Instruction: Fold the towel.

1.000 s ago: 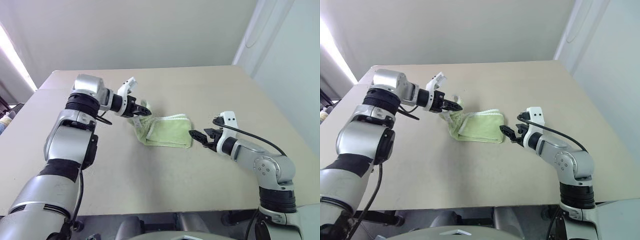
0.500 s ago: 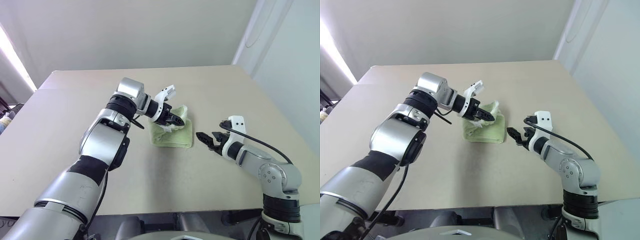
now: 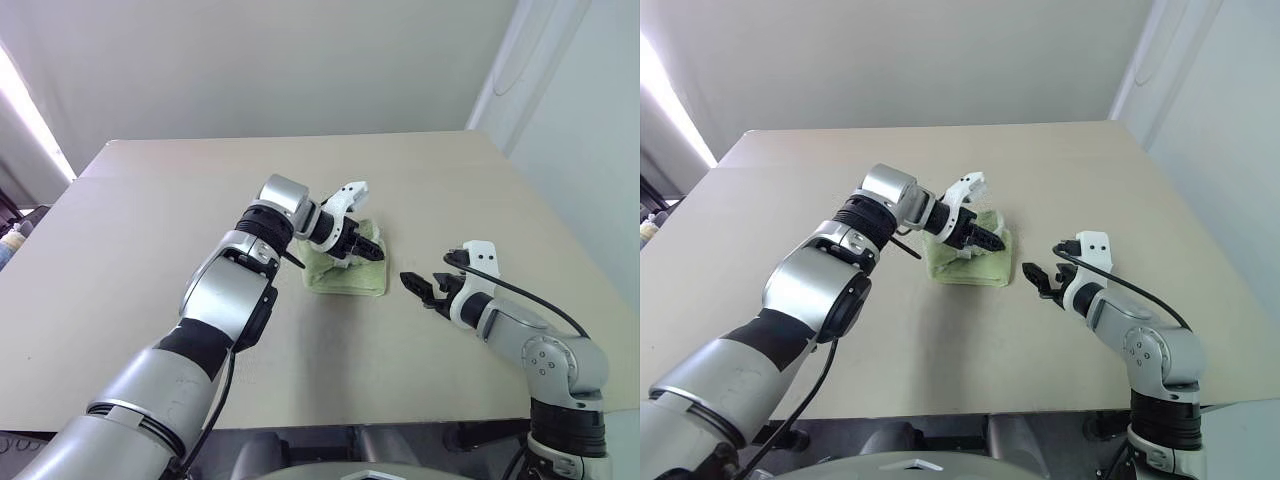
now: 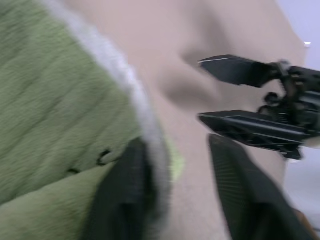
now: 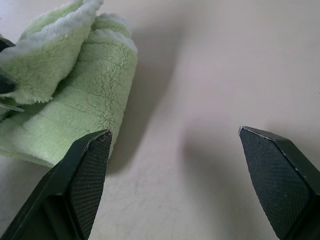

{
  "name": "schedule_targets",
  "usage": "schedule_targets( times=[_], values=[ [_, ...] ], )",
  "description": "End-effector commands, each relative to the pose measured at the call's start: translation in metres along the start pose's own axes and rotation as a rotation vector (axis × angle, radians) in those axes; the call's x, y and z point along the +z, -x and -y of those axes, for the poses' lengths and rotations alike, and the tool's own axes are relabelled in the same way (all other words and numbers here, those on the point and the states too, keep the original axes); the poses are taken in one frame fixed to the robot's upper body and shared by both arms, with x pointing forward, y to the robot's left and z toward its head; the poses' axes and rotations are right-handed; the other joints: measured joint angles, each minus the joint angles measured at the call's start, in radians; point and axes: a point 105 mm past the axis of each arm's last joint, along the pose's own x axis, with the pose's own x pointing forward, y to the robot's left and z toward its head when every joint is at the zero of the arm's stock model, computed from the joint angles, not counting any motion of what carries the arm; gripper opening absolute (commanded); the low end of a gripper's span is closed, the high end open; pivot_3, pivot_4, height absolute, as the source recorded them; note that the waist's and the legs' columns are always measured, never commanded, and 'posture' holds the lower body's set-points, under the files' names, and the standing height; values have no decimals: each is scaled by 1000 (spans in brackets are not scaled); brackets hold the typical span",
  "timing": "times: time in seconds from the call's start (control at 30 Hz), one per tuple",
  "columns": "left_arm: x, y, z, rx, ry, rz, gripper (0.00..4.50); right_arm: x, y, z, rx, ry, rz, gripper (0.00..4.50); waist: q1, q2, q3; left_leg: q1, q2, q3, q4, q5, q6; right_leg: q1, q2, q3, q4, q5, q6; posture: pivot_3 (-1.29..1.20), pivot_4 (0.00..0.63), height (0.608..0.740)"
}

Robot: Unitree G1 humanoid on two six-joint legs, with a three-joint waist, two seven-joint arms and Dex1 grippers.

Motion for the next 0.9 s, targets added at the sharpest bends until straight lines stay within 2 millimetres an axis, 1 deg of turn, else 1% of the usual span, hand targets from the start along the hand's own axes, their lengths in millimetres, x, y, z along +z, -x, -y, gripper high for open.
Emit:
schedule_targets(
  times=[0.03, 0.13, 0.3, 0.33, 0.6, 0.63, 0.67, 0.7, 0.73, 0.77, 0.8, 0.83, 0.9],
  values=[
    [13, 10, 13, -23, -43, 8, 3479, 13, 2, -5, 11, 24, 47, 4262, -1, 0, 0, 0, 0, 0, 0, 0, 0, 0, 0, 0, 0, 0, 0, 0, 0, 712],
    [27, 25, 34, -136, -82, 56, 3479, 12, 1, -4, 10, 24, 42, 4262, -1, 0, 0, 0, 0, 0, 0, 0, 0, 0, 0, 0, 0, 0, 0, 0, 0, 712],
    [47, 59, 48, -227, -162, 167, 3479, 16, -1, -7, 28, 29, 55, 4262, -1, 0, 0, 0, 0, 0, 0, 0, 0, 0, 0, 0, 0, 0, 0, 0, 0, 712],
    [48, 63, 50, -239, -167, 176, 3479, 17, -1, -8, 32, 28, 60, 4262, -1, 0, 0, 0, 0, 0, 0, 0, 0, 0, 0, 0, 0, 0, 0, 0, 0, 712],
    [48, 66, 51, -248, -174, 181, 3479, 18, -1, -8, 36, 28, 64, 4262, 1, 0, 0, -1, 0, 0, 0, 0, 0, 0, 0, 0, -1, 0, 0, 0, 0, 712],
    [50, 79, 46, -242, -154, 205, 3479, 21, -2, -13, 61, 47, 66, 4262, -1, 0, 0, -1, 0, 0, 0, 0, 0, 0, 0, 0, -1, 0, 0, 0, 0, 712],
    [48, 86, 43, -235, -147, 205, 3479, 22, -3, -17, 81, 63, 67, 4262, -4, 1, 0, -1, 0, 0, 0, 0, 0, 0, 0, 0, -1, 0, 0, 0, 0, 712],
    [43, 88, 40, -234, -148, 187, 3479, 23, -3, -21, 96, 75, 66, 4262, -9, 1, 1, 0, 0, 0, -1, 0, 0, 0, 0, 0, -1, 0, 0, 0, 0, 712],
    [36, 83, 39, -232, -147, 152, 3479, 23, -4, -22, 102, 86, 62, 4262, -10, 1, 1, 1, 0, 0, -1, 0, 0, -1, 1, 1, 1, 0, 0, 0, 0, 712],
    [28, 73, 34, -205, -162, 114, 3479, 23, -5, -22, 101, 92, 56, 4262, -7, 1, 1, 1, 0, 0, -1, 0, 0, -1, 1, 0, 2, 0, 0, 0, 0, 712],
    [22, 61, 24, -143, -151, 88, 3479, 21, -6, -22, 100, 94, 51, 4262, -2, 1, 0, 2, 0, -1, -1, 0, 0, 0, 1, 0, 3, 0, 0, 0, 0, 712],
    [18, 54, 16, -98, -144, 74, 3479, 20, -7, -22, 98, 95, 48, 4262, 3, 1, 0, 2, 1, -1, -1, 0, 0, 0, 1, 0, 3, 0, 0, 0, 0, 712],
    [12, 47, 11, -72, -118, 59, 3479, 19, -8, -21, 96, 96, 45, 4262, 10, 1, 0, 2, 0, -2, 1, 0, 0, 1, 0, -1, 3, 0, 0, 0, 0, 712]
  ],
)
